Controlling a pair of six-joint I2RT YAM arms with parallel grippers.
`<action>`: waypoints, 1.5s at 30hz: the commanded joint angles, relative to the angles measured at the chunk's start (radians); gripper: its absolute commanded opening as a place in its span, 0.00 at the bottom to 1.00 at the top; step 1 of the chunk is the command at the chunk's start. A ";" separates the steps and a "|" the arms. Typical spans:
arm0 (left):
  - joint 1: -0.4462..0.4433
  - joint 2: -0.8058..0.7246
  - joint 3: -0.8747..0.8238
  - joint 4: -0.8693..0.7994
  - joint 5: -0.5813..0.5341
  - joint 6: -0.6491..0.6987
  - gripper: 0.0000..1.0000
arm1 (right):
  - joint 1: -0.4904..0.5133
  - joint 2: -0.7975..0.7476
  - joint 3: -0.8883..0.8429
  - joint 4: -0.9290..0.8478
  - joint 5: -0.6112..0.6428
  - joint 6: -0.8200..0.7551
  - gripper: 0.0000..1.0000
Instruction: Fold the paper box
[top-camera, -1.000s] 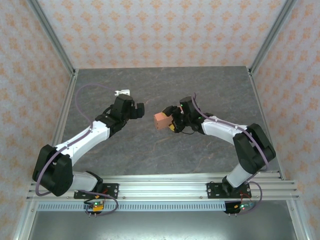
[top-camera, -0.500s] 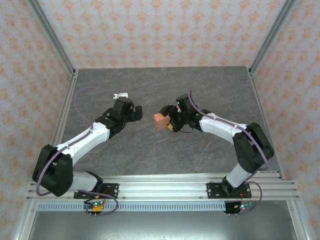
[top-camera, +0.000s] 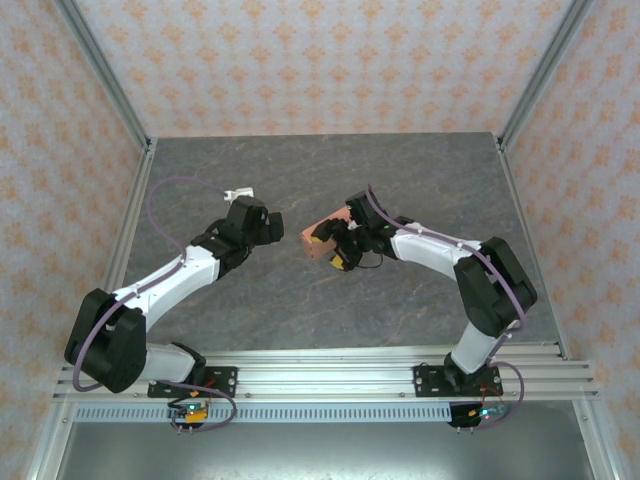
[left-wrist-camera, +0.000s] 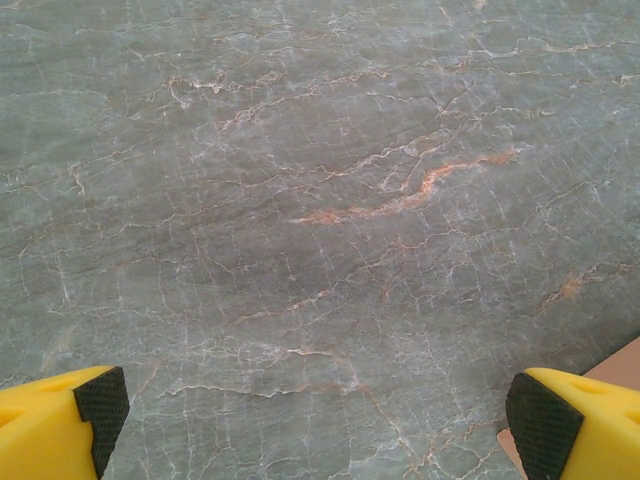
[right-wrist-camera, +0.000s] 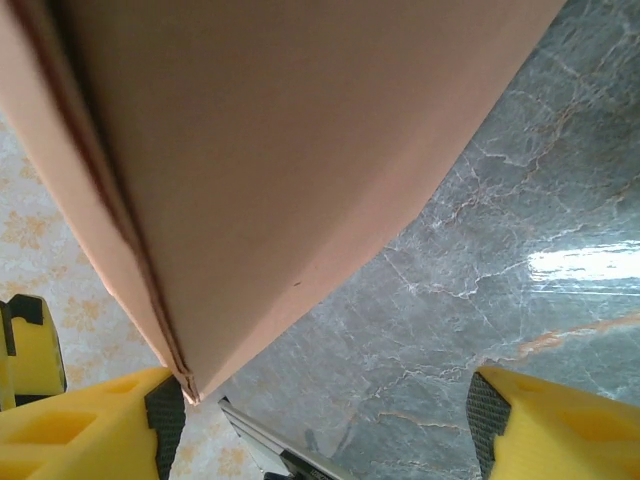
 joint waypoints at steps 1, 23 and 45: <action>0.007 -0.026 -0.017 -0.020 -0.043 -0.022 1.00 | 0.003 -0.013 0.034 -0.088 0.012 -0.033 0.76; 0.007 0.016 -0.007 -0.015 -0.040 -0.035 1.00 | 0.018 0.084 0.016 -0.029 -0.074 0.033 0.76; 0.007 0.040 -0.011 0.031 -0.033 -0.027 1.00 | -0.018 -0.028 0.177 -0.208 0.285 0.059 0.85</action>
